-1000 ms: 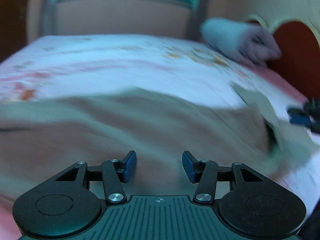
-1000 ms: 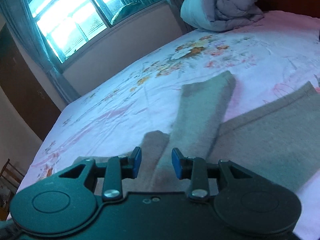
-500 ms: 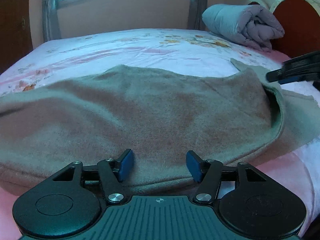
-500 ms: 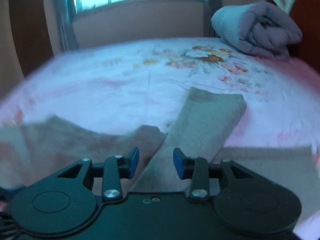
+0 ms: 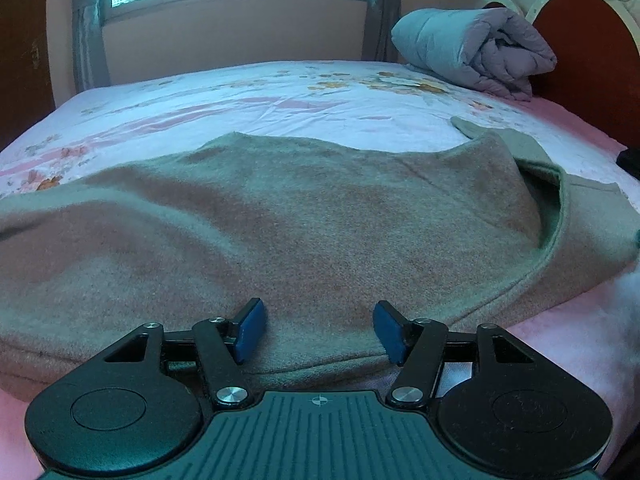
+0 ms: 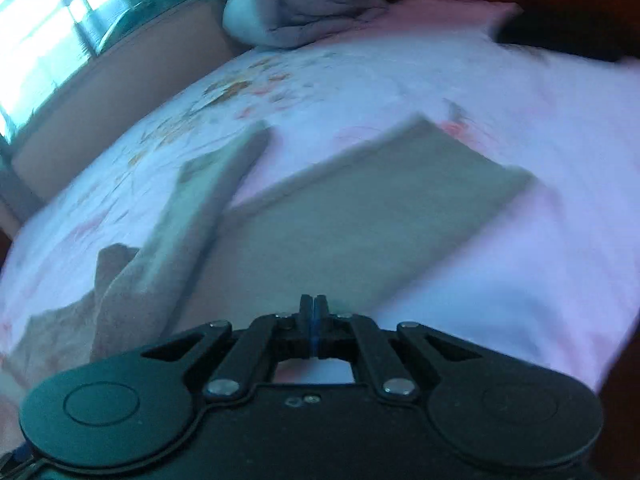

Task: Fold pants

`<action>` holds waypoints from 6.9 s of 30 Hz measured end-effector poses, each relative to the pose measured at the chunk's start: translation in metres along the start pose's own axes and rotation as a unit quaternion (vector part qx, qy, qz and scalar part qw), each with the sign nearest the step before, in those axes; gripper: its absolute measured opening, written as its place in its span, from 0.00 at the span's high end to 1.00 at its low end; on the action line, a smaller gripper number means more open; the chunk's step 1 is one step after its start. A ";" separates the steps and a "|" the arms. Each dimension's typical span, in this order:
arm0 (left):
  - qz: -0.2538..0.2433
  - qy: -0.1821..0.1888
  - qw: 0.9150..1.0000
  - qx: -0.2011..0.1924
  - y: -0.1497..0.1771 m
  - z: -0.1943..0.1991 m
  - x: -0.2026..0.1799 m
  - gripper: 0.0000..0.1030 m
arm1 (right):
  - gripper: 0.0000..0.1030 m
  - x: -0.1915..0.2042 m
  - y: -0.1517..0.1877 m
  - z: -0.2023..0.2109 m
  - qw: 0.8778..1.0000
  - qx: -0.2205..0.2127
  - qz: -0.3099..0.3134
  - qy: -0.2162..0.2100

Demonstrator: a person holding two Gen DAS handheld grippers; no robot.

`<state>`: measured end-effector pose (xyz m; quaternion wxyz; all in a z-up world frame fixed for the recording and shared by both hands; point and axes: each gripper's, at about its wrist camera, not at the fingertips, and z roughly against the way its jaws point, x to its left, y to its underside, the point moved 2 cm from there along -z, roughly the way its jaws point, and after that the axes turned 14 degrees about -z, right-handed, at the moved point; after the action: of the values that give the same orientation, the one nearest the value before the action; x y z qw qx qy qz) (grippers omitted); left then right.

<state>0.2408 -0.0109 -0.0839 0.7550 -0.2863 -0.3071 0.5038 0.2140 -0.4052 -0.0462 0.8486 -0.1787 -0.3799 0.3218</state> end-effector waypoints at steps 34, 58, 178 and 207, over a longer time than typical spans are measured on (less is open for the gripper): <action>0.012 0.008 1.000 0.005 -0.003 -0.001 0.002 0.39 | 0.68 0.195 0.068 -0.074 0.907 0.033 0.416 0.060; 0.017 0.013 1.000 0.000 -0.001 0.000 0.003 0.38 | 0.61 0.198 0.082 -0.056 0.906 0.000 0.418 0.057; 0.002 0.011 1.000 0.028 -0.012 -0.002 0.004 0.32 | 1.00 -0.156 -0.092 0.010 0.971 0.000 -0.193 -0.137; 0.089 -0.134 0.985 0.060 0.017 0.014 0.142 0.00 | 0.92 -0.117 -0.055 -0.010 0.970 0.077 -0.184 -0.141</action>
<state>0.2632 0.1294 -0.0626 0.6745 -0.1966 -0.3482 0.6206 0.1852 -0.5252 -0.0842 0.8421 0.0077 -0.4964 0.2108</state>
